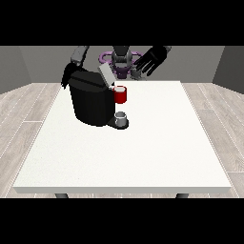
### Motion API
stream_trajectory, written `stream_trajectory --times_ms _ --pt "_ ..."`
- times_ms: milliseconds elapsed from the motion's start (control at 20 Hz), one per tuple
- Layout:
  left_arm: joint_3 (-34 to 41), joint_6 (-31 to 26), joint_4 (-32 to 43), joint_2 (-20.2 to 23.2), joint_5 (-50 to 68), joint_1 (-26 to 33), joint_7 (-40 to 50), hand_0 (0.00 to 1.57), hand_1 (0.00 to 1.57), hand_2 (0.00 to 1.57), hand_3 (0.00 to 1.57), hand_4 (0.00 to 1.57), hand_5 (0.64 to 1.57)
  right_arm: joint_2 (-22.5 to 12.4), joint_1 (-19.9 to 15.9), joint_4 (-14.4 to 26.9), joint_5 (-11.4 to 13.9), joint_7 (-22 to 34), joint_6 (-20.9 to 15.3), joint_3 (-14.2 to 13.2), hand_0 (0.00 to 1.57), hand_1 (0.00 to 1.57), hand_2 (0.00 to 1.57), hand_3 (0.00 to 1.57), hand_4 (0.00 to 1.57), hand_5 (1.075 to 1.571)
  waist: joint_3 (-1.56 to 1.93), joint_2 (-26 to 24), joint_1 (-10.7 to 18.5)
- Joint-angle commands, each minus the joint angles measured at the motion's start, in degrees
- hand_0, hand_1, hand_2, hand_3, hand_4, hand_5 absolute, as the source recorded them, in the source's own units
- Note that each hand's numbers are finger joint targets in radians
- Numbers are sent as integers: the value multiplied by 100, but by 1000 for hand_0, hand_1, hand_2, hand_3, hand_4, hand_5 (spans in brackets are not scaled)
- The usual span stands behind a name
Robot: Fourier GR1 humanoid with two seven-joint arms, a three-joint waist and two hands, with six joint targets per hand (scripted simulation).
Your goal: Insert the coffee pod into the coffee machine and close the lid
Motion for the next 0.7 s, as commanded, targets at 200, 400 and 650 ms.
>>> stream_trajectory --times_ms 200,400,650 --pt "1311 -86 155 -1247 1769 1582 -598 0 0 0 0 69 1571 74 618 -66 -206 -253 -4 -163 0 0 0 0 0 1571 -5 -1089 862" --pt "1208 -261 233 -1484 1788 2114 -391 0 0 0 0 421 1571 157 649 -404 -384 -221 512 127 0 0 0 0 0 1571 3 -1891 1071" --pt "1159 -333 74 -1368 1854 2733 -429 0 0 0 0 389 1571 -54 391 -849 -337 62 813 347 0 0 0 0 62 1571 4 -1909 1138"
